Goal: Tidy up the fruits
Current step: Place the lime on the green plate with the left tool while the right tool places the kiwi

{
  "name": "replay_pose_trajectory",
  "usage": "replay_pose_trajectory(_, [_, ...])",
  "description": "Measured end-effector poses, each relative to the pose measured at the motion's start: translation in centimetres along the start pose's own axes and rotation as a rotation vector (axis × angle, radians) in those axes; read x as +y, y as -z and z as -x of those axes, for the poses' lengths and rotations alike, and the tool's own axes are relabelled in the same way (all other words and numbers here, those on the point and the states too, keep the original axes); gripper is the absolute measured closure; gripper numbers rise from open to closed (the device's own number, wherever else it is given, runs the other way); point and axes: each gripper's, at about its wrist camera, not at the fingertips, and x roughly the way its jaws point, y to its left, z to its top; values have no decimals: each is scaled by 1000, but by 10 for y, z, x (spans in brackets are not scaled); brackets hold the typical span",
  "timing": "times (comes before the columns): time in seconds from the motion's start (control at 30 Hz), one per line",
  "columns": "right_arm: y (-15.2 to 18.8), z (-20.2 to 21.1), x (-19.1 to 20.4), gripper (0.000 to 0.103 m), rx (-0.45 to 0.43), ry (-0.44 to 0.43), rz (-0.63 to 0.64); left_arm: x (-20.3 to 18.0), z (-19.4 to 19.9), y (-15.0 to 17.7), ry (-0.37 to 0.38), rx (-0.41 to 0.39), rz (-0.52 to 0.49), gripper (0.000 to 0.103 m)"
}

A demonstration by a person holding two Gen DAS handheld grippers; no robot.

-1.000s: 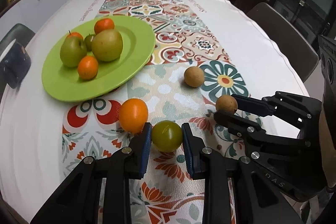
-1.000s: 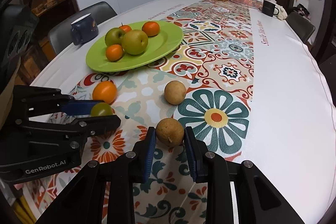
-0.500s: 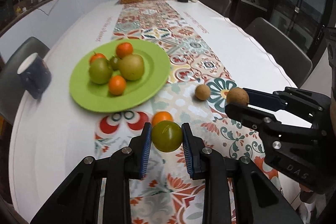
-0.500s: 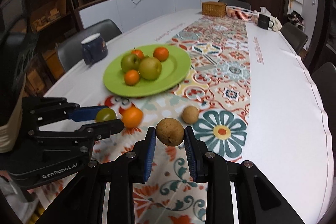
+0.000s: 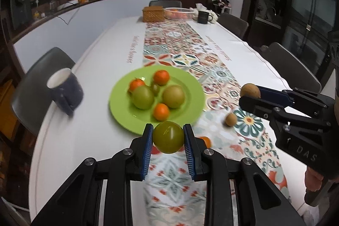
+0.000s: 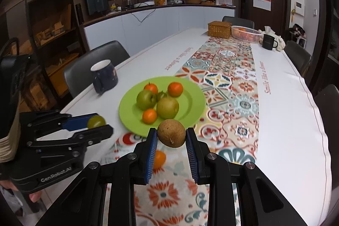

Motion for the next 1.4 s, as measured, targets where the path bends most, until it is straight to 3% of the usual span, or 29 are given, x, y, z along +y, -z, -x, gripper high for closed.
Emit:
replay_pose_trajectory(0.47, [-45,-63,4,74,48,29,7,46,-33,-31,-45,3,10,74])
replay_pose_trajectory(1.2, [-61,-148,-13,74,171,28,12,54,-111,-39,-6,143,8,73])
replay_pose_trajectory(1.33, [-61,-144,-16,62,166,16,-17,54,-110,-41,-18,141,9,67])
replay_pose_trajectory(1.4, [-60,-140,-15,62,159,28,-6,54,-106,-41,-25,133,8,64])
